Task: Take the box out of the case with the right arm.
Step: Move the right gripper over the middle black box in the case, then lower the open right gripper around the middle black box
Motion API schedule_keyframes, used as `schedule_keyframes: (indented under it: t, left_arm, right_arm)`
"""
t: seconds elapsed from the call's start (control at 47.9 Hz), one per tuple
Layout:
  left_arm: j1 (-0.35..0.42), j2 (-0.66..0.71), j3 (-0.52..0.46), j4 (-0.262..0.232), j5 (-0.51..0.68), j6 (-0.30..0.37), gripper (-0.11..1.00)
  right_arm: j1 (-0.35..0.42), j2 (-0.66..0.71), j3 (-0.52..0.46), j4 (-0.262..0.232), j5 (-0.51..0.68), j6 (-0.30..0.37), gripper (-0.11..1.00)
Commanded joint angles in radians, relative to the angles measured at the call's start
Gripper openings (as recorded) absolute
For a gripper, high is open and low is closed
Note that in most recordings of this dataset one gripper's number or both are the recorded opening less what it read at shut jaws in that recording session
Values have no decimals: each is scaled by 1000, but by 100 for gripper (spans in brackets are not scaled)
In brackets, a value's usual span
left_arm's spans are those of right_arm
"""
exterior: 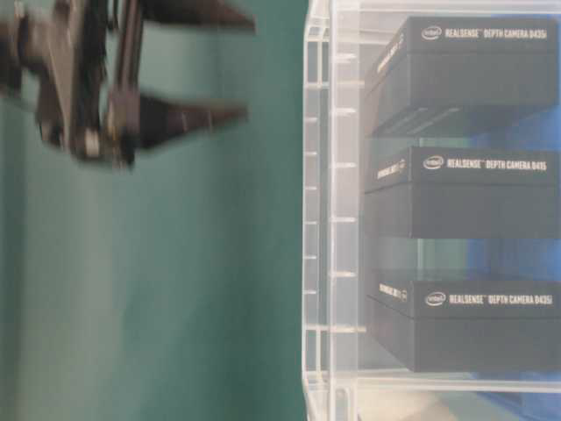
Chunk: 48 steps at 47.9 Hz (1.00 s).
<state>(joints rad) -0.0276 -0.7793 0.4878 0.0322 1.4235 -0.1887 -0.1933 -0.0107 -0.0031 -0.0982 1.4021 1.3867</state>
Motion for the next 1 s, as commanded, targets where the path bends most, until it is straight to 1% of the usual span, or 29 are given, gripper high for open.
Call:
schedule_keyframes:
  t: [0.0,0.167,0.417,0.981]
  left_arm:
    - [-2,2,-23,3,-2,2,2]
    - [-2,-2,-23,3,-2,0,2]
    - [-3,-2,-23,3,-3,0,2]
    - [-2,-2,-23,3,-2,2,2]
  right_arm:
    - [11,43,-92,-2,-5,3,91]
    - [18,138,-210,-2,-5,3,91]
    - [21,204,-311,-2,-3,3,91]
    - [21,213,-319,-8,9,0,91]
